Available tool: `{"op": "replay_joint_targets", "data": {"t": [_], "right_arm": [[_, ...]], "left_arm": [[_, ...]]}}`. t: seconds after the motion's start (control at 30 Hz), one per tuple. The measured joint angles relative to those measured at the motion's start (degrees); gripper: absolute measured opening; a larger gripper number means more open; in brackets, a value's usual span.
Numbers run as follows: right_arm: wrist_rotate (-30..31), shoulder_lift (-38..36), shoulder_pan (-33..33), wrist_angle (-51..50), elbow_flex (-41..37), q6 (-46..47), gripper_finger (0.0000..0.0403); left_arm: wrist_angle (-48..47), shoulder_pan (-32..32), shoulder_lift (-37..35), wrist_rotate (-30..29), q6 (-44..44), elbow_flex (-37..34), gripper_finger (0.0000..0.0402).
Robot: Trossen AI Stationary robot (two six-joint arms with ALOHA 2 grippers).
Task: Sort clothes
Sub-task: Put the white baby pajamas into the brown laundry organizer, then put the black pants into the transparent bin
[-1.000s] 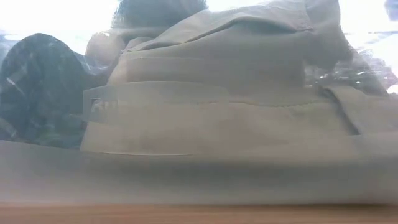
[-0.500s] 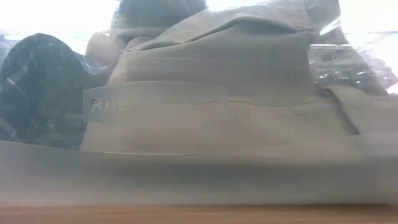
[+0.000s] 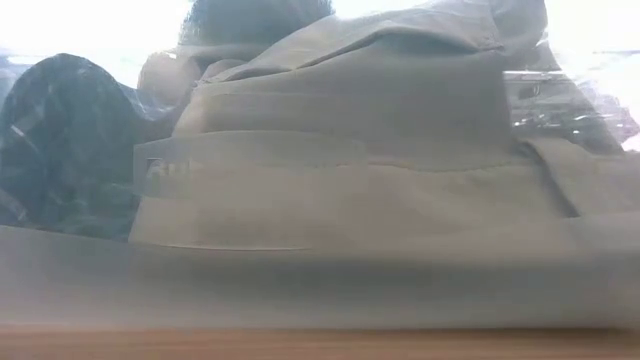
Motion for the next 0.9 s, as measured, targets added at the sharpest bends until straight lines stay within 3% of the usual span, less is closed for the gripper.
{"op": "replay_joint_targets", "data": {"t": [0.13, 0.3, 0.5, 0.6, 0.9], "right_arm": [[-11.4, 3.9, -11.8, -0.6, 0.1, -5.7, 0.0061], [-26.7, 8.9, -22.9, -1.2, 2.6, -10.8, 0.0142], [-26.7, 11.0, -24.0, -1.1, 6.4, -14.5, 0.0229], [-26.3, 10.4, -24.1, -0.2, 7.4, -14.7, 0.0257], [-26.6, 9.4, -23.9, -0.8, 7.7, -13.2, 0.0271]], "left_arm": [[-2.5, 0.0, 0.9, 0.2, -0.7, -0.1, 0.0137], [-8.9, 0.1, 2.3, 3.7, -1.0, -0.1, 0.0137], [-17.5, 0.7, 5.5, 12.4, -0.3, -0.1, 0.0137], [-19.1, 1.4, 8.4, 13.6, 1.9, -0.1, 0.0137], [-23.7, 10.0, 16.6, 21.3, 18.9, -0.4, 0.0137]]}}
